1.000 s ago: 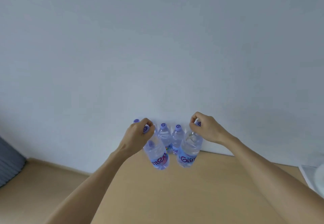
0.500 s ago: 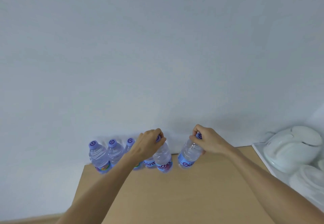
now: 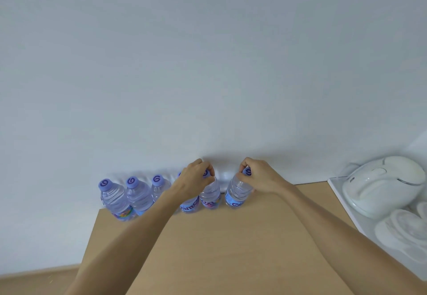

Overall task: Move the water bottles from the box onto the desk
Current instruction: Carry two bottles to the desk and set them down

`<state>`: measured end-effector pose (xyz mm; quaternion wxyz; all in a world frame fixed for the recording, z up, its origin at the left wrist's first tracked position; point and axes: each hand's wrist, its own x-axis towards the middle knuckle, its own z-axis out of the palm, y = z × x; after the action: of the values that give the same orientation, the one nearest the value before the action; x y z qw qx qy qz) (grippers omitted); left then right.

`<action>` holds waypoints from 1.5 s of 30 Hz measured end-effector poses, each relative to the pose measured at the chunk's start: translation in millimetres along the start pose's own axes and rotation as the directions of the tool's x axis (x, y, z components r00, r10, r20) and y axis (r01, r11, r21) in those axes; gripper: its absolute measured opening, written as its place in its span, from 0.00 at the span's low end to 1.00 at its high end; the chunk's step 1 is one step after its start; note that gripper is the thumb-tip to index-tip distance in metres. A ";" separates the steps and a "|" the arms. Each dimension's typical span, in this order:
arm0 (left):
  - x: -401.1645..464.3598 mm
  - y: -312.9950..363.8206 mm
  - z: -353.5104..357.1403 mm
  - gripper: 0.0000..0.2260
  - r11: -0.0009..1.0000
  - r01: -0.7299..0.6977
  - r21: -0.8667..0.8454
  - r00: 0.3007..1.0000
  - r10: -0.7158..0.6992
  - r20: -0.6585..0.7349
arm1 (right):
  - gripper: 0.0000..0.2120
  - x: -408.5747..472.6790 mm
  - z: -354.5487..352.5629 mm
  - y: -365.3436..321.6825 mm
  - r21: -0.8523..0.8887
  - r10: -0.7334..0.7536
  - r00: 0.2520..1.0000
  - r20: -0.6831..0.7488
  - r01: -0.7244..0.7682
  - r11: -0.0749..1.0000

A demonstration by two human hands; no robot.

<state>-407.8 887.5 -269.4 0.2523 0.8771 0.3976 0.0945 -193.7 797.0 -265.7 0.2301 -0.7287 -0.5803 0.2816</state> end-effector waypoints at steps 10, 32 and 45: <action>4.7 1.8 9.0 0.11 0.993 0.008 0.118 0.999 -0.014 0.052 | 0.13 24.1 29.1 1.3 0.033 -0.104 0.994 0.045 0.103 0.994; 6.4 -1.6 -5.9 0.18 0.918 -0.069 0.391 0.998 0.066 0.020 | 0.26 9.4 42.3 16.4 -0.069 0.058 0.991 0.124 -0.049 0.996; -22.1 45.9 -102.5 0.04 0.963 -0.192 -0.188 0.929 0.117 -0.351 | 0.18 -52.8 -26.7 -48.2 -0.212 -0.034 0.974 -0.224 -0.015 0.977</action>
<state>-430.2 883.1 -157.2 0.2674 0.8435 0.3514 0.3057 -219.0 755.9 -206.6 0.2172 -0.7736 -0.5805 0.1320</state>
